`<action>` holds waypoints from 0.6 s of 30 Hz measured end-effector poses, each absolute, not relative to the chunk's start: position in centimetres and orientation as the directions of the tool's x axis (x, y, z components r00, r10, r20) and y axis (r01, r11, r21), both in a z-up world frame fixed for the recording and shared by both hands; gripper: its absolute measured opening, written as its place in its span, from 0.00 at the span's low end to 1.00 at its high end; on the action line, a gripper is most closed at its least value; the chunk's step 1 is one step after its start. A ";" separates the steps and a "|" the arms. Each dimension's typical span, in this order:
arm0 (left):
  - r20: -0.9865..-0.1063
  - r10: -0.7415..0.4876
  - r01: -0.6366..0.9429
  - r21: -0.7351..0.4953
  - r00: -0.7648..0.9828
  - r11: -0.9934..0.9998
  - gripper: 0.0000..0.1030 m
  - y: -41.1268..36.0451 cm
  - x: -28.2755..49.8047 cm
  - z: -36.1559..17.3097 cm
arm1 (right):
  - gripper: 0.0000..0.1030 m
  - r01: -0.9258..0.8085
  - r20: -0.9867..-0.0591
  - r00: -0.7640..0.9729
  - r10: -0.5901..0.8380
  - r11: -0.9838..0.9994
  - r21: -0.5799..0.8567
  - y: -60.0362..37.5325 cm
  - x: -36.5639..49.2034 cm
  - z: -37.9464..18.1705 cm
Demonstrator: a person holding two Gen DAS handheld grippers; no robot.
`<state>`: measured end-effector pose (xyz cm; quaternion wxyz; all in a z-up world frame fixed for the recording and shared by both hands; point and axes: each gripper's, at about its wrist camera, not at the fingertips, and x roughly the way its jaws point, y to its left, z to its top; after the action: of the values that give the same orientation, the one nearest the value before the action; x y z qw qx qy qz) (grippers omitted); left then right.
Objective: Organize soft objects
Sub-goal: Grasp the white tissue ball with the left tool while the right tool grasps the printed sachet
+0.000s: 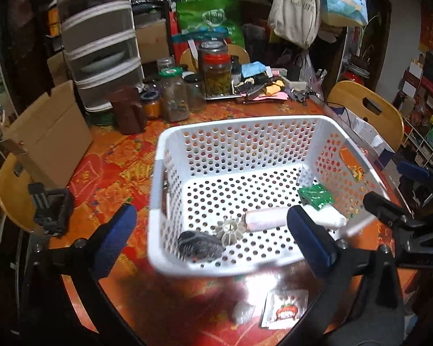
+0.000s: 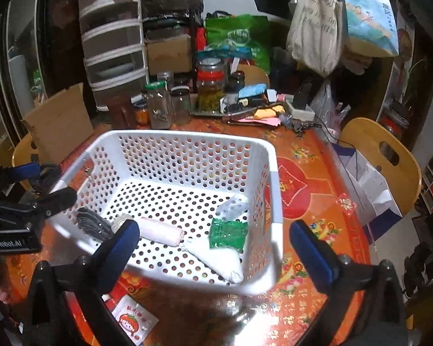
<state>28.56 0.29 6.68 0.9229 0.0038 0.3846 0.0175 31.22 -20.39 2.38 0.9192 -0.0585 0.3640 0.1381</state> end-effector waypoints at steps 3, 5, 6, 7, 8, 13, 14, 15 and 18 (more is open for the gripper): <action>-0.690 0.033 -0.032 0.014 0.723 0.999 1.00 0.5 25.7 7.3 | 1.00 -0.300 -0.672 0.707 0.221 0.954 -0.002 -21.0 29.8 2.9; -0.685 0.007 -0.022 -0.013 0.729 1.000 1.00 0.8 23.7 7.1 | 1.00 -0.310 -0.657 0.715 0.240 0.951 0.010 -21.4 28.4 3.1; -0.687 0.009 -0.029 -0.018 0.727 0.999 1.00 1.0 22.7 6.8 | 1.00 -0.313 -0.652 0.717 0.245 0.950 0.013 -21.6 27.7 3.0; -0.689 0.006 -0.034 -0.026 0.725 0.999 1.00 1.1 21.8 6.3 | 1.00 -0.313 -0.651 0.718 0.246 0.950 0.014 -21.8 26.9 2.9; -0.693 -0.013 -0.029 -0.050 0.720 0.998 1.00 1.2 20.8 5.3 | 1.00 -0.311 -0.652 0.718 0.245 0.950 0.015 -22.0 26.2 2.6; -0.746 -0.067 -0.020 -0.107 0.663 0.994 1.00 1.5 18.8 -0.5 | 1.00 -0.312 -0.664 0.697 0.270 0.948 0.059 -23.4 22.5 -0.7; -0.761 -0.072 -0.023 -0.113 0.645 0.993 1.00 1.4 18.9 -1.8 | 1.00 -0.308 -0.666 0.693 0.275 0.949 0.071 -23.7 22.1 -1.4; -0.772 -0.076 -0.024 -0.117 0.631 0.993 1.00 1.3 19.1 -2.8 | 1.00 -0.303 -0.670 0.688 0.280 0.949 0.086 -24.0 21.5 -2.2; -0.789 -0.073 -0.016 -0.104 0.611 0.994 1.00 0.4 19.4 -5.2 | 1.00 -0.287 -0.679 0.675 0.288 0.951 0.117 -24.8 20.2 -4.5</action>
<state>19.43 0.45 -5.22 0.8959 -0.0505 0.4410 -0.0158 20.20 -24.83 -4.50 0.9152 0.0003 0.3711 0.1571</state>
